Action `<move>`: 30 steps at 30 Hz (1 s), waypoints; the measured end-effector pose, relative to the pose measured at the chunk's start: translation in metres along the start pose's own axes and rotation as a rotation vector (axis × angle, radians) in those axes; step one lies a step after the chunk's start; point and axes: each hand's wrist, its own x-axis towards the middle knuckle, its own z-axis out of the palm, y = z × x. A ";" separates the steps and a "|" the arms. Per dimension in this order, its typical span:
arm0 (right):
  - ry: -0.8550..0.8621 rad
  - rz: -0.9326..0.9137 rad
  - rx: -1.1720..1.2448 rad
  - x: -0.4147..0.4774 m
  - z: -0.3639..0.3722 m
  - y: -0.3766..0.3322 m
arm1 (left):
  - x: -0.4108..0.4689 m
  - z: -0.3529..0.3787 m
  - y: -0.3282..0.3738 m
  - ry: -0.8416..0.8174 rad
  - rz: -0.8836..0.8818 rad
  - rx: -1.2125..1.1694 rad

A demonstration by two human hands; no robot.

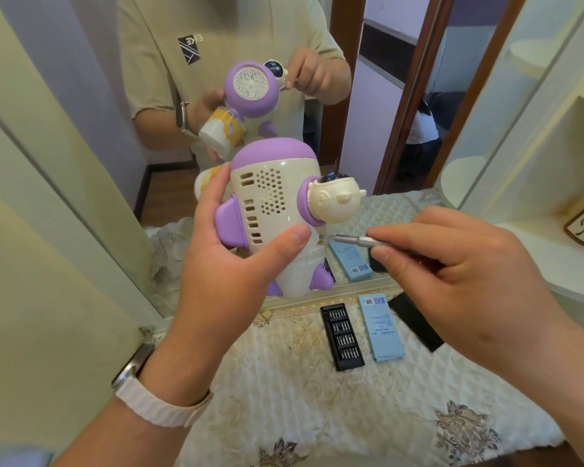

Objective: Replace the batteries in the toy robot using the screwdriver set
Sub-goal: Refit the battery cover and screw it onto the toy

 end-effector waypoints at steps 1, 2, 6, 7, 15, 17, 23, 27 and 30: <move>-0.010 -0.009 -0.032 0.003 -0.001 0.001 | 0.001 0.001 0.001 0.003 0.003 0.005; -0.024 -0.019 -0.049 0.005 -0.003 0.001 | 0.001 0.002 0.002 0.003 0.008 0.011; -0.098 -0.021 -0.067 0.013 -0.010 -0.003 | 0.002 0.006 0.006 0.011 0.026 0.034; -0.116 -0.004 -0.039 0.013 -0.012 -0.003 | 0.002 0.006 0.006 0.014 0.025 0.036; -0.152 -0.015 0.033 0.015 -0.023 0.001 | -0.001 0.014 0.006 0.064 0.001 0.062; -0.123 -0.049 -0.011 0.018 -0.024 0.004 | -0.002 0.017 0.005 0.074 -0.008 0.060; -0.165 -0.054 0.024 0.025 -0.026 0.004 | 0.001 0.024 0.005 0.075 -0.021 0.050; -0.268 -0.017 0.076 0.024 -0.034 0.007 | 0.004 0.023 0.003 0.087 -0.026 0.023; -0.262 -0.022 0.025 0.024 -0.037 0.006 | 0.002 0.023 0.004 0.073 -0.028 0.020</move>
